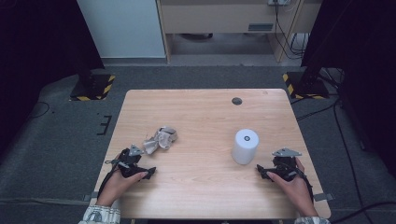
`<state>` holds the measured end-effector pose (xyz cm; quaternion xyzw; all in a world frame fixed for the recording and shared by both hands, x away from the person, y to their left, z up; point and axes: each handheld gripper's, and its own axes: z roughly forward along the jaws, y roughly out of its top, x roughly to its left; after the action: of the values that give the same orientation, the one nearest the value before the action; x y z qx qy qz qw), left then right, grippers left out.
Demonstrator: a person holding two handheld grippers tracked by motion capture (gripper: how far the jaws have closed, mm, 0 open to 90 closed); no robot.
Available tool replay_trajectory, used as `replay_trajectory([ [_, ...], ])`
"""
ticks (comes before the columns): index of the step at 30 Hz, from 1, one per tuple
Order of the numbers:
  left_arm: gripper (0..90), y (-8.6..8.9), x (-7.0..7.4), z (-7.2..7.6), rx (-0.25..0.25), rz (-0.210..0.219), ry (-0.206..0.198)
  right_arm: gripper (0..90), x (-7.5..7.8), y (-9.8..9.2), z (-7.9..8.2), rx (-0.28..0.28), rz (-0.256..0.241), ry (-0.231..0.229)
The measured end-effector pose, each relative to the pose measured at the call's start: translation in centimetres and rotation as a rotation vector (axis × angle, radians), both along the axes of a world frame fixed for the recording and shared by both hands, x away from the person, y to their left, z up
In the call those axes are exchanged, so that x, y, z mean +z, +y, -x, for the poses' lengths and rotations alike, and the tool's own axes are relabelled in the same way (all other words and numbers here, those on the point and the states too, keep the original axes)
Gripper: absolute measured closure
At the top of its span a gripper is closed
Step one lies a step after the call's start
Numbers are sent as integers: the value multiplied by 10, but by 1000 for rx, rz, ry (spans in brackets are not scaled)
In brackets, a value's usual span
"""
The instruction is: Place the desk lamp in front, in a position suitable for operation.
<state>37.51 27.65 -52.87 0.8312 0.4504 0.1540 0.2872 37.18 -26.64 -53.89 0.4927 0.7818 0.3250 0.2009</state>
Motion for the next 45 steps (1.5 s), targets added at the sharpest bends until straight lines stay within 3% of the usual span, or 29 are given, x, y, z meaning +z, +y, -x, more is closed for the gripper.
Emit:
replay_trajectory([
  [7, 0, 0, 0, 0, 0, 1, -1, 52, 6, 7, 2, 37, -11, 42],
  [18, 0, 0, 0, 0, -5, -2, 1, 51, 27, 22, 8, 94, -84, 13],
  [21, 0, -1, 0, 0, -6, -2, 1, 46, 35, 29, 8, 115, -91, -15],
  [28, 0, -1, 0, 0, -10, -4, 2, 44, 50, 47, -2, 149, -125, -60],
  [45, 0, -2, 0, 0, -12, 0, 1, 29, 65, 64, -32, 140, -168, -121],
])
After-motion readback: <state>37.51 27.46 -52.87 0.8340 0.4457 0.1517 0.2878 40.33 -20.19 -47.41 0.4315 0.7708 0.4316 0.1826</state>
